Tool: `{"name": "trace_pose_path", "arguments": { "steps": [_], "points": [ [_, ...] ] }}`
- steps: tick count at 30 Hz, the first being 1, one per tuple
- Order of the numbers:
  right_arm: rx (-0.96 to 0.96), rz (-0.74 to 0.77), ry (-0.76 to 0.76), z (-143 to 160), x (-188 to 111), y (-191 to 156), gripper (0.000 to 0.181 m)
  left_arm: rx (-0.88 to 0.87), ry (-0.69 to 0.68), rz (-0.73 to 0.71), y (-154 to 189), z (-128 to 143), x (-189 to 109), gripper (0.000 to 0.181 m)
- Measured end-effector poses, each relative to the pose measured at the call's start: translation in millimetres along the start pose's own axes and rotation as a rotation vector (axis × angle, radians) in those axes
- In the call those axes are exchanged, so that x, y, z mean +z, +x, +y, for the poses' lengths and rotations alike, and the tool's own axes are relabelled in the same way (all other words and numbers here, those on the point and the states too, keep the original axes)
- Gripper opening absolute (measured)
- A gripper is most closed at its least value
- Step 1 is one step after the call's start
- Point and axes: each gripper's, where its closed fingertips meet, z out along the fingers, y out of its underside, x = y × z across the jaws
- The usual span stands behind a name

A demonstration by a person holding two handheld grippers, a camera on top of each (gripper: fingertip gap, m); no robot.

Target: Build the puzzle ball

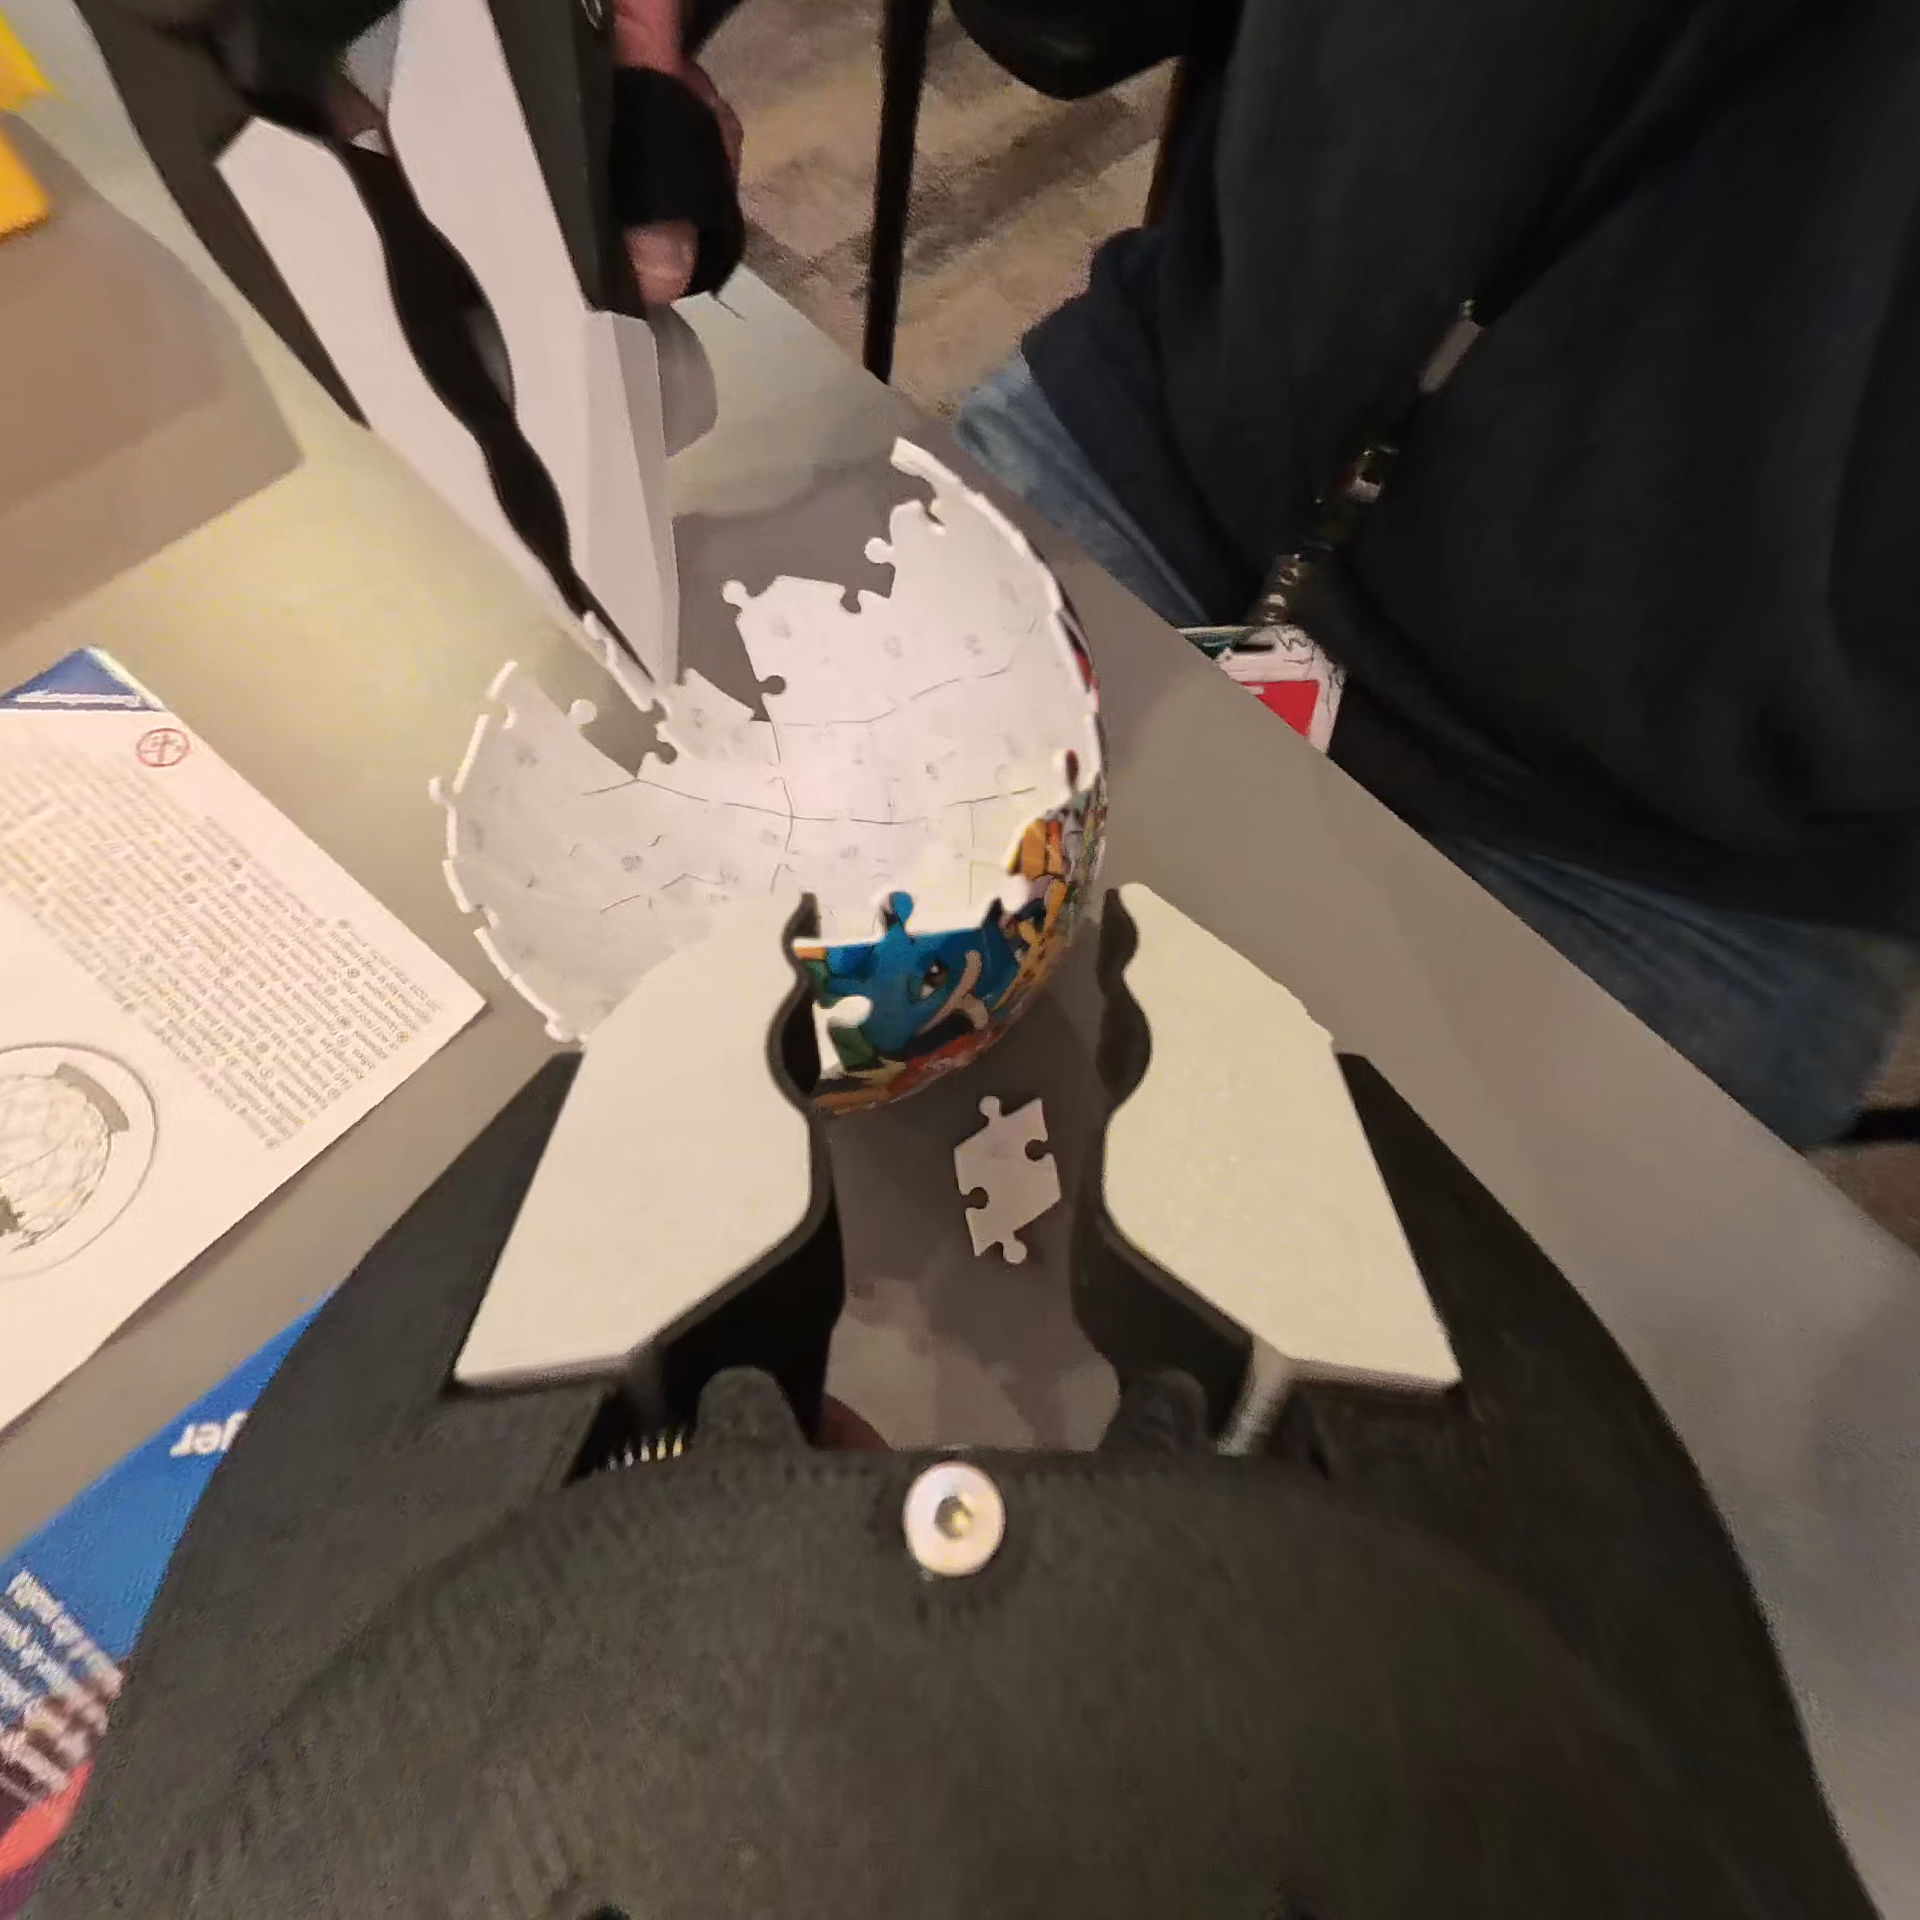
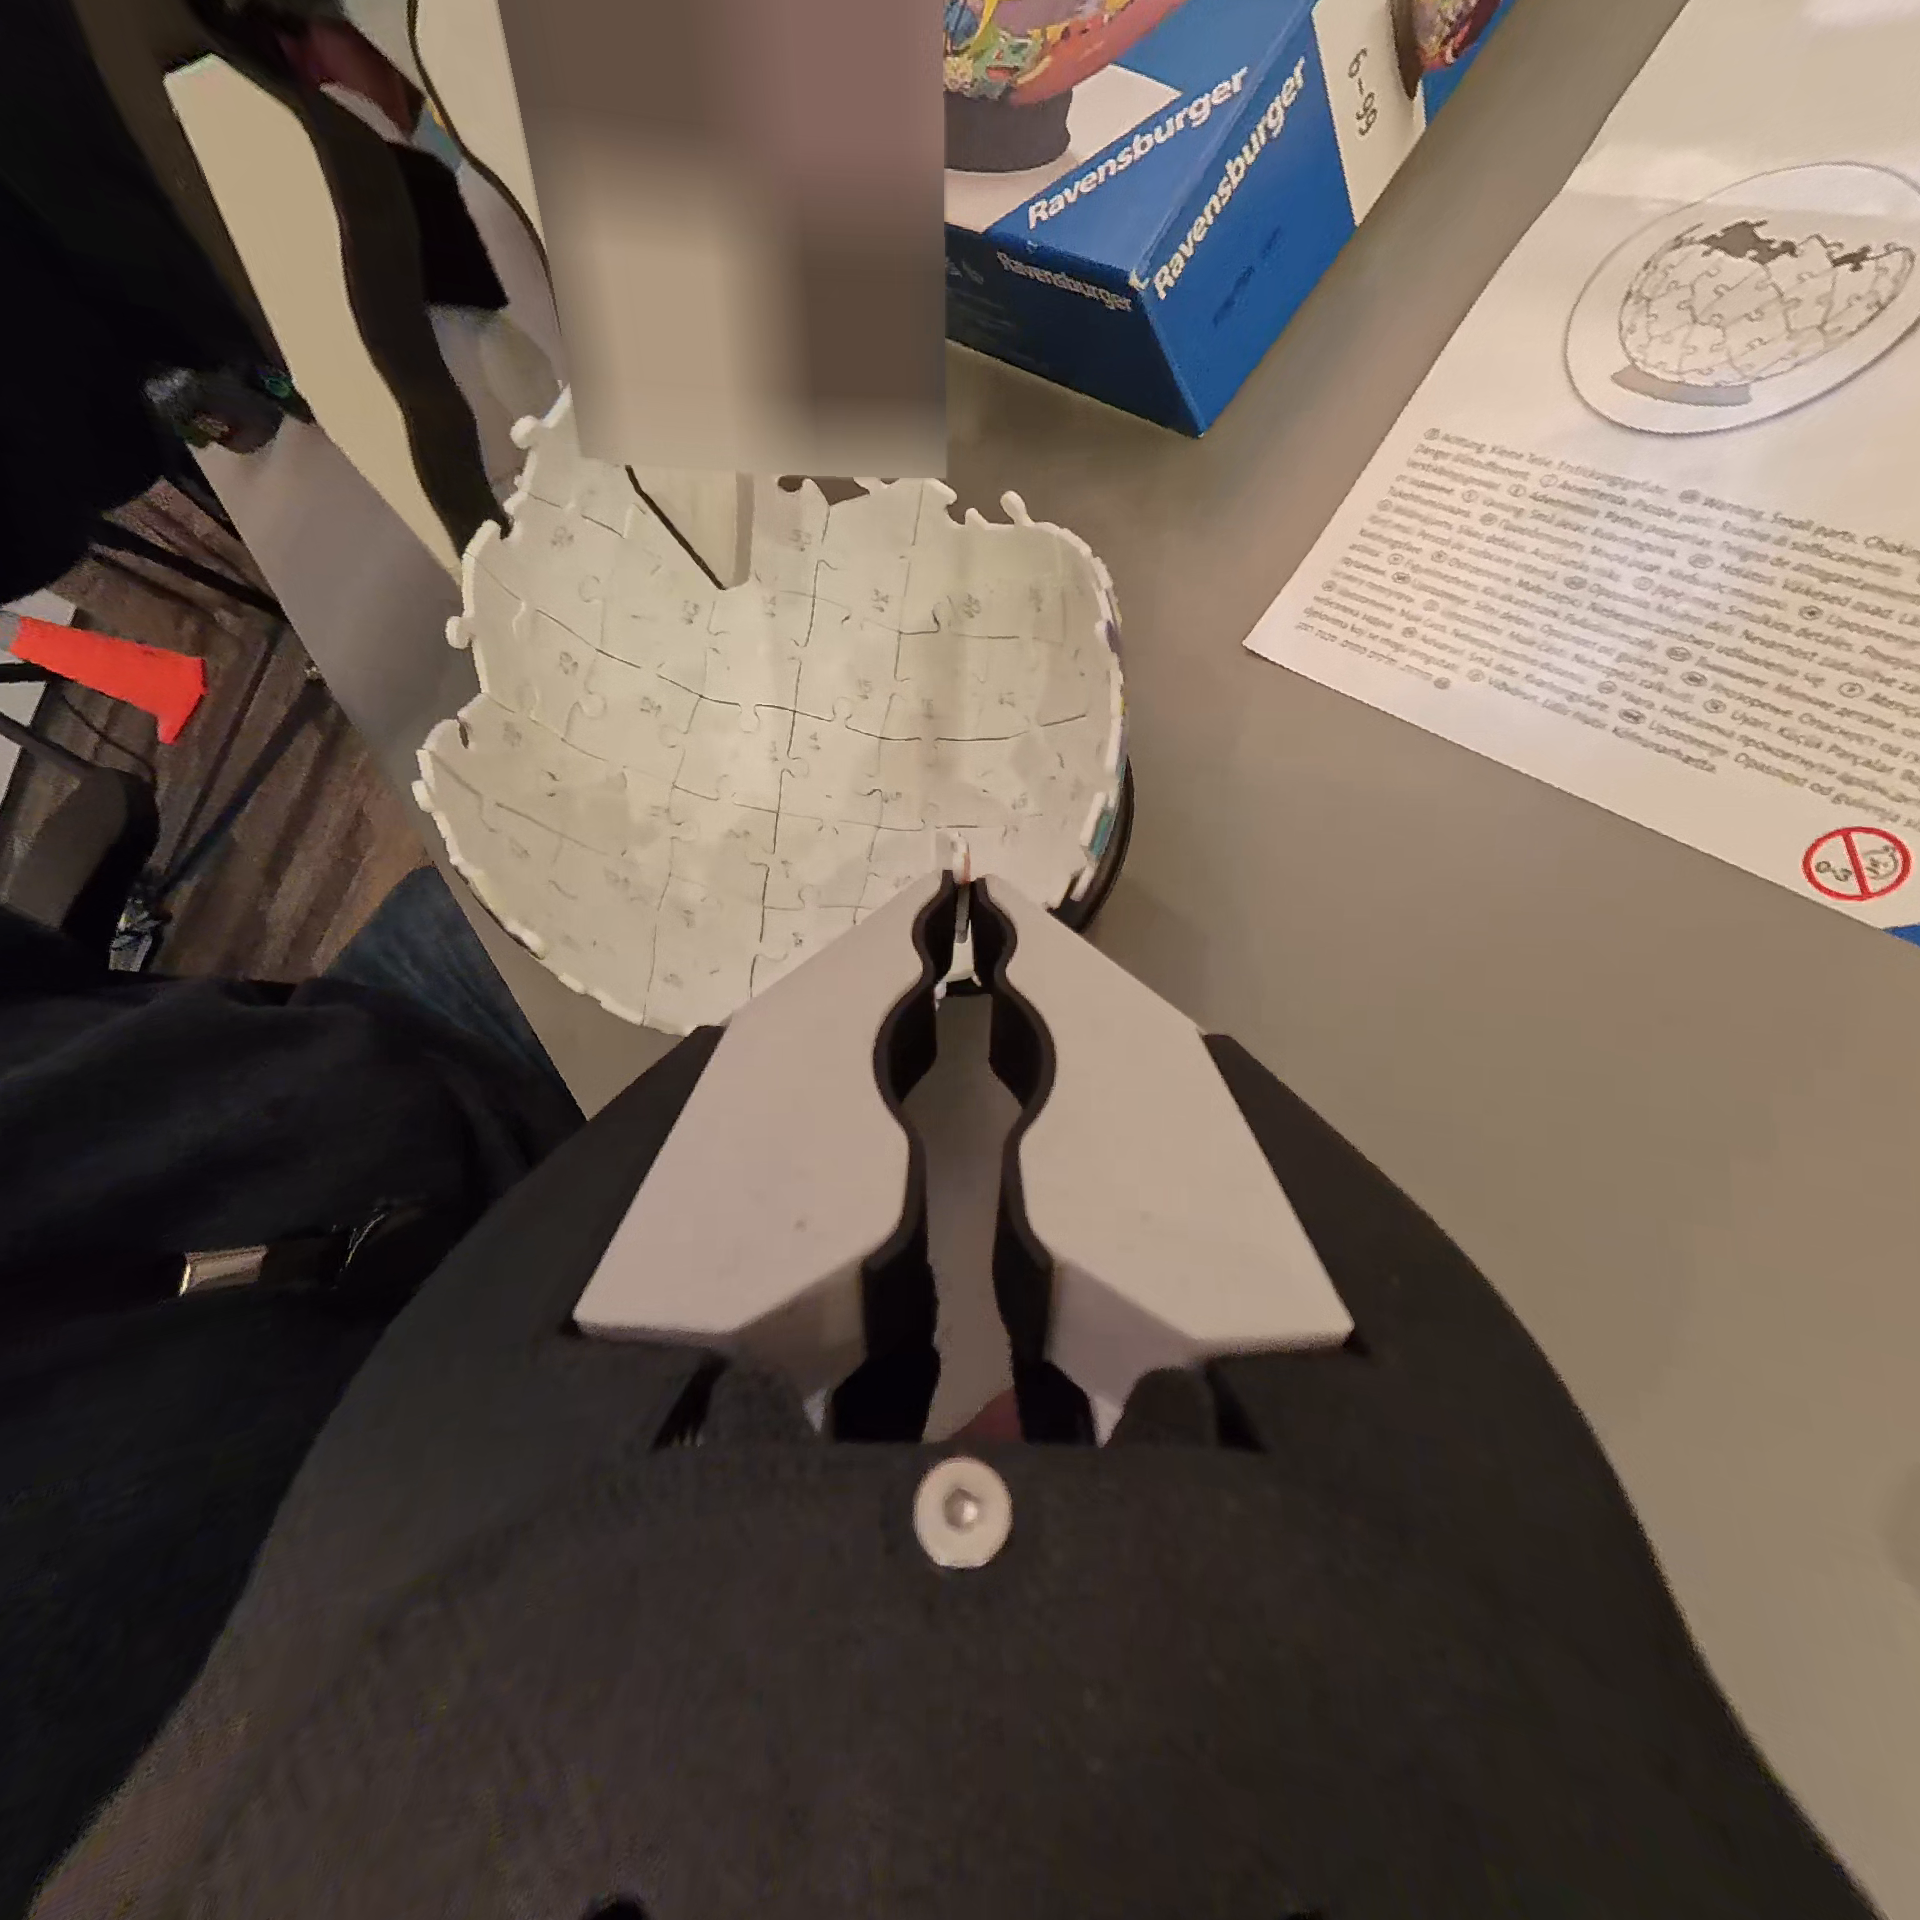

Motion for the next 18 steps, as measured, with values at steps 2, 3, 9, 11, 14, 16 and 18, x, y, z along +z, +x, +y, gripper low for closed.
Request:
{"name": "trace_pose_path", "arguments": {
  "steps": [2,3,9,11,14,16,18],
  "points": [
    [-0.006,-0.012,-0.003,-1,2,-1,0.001,0.009,-0.039,0.043,-1,2,-2,0.044],
    [-0.008,-0.018,-0.003,-1,3,-2,0.001,0.002,-0.049,0.077,0,2,-2,0.042],
    [-0.012,-0.051,0.004,-3,5,-4,0.001,-0.012,-0.134,0.181,5,9,0,0.029],
    [-0.014,-0.066,0.004,-3,5,-5,0.001,-0.023,-0.139,0.201,9,9,0,0.024],
    [-0.024,-0.079,-0.002,-3,5,-5,0.001,-0.043,-0.143,0.215,12,10,1,0.019],
    [-0.029,-0.087,-0.007,-2,5,-5,0.001,-0.041,-0.144,0.210,14,10,4,0.018],
    [-0.036,-0.094,-0.008,-2,4,-5,0.001,-0.041,-0.159,0.215,18,10,6,0.013]
  ]
}}
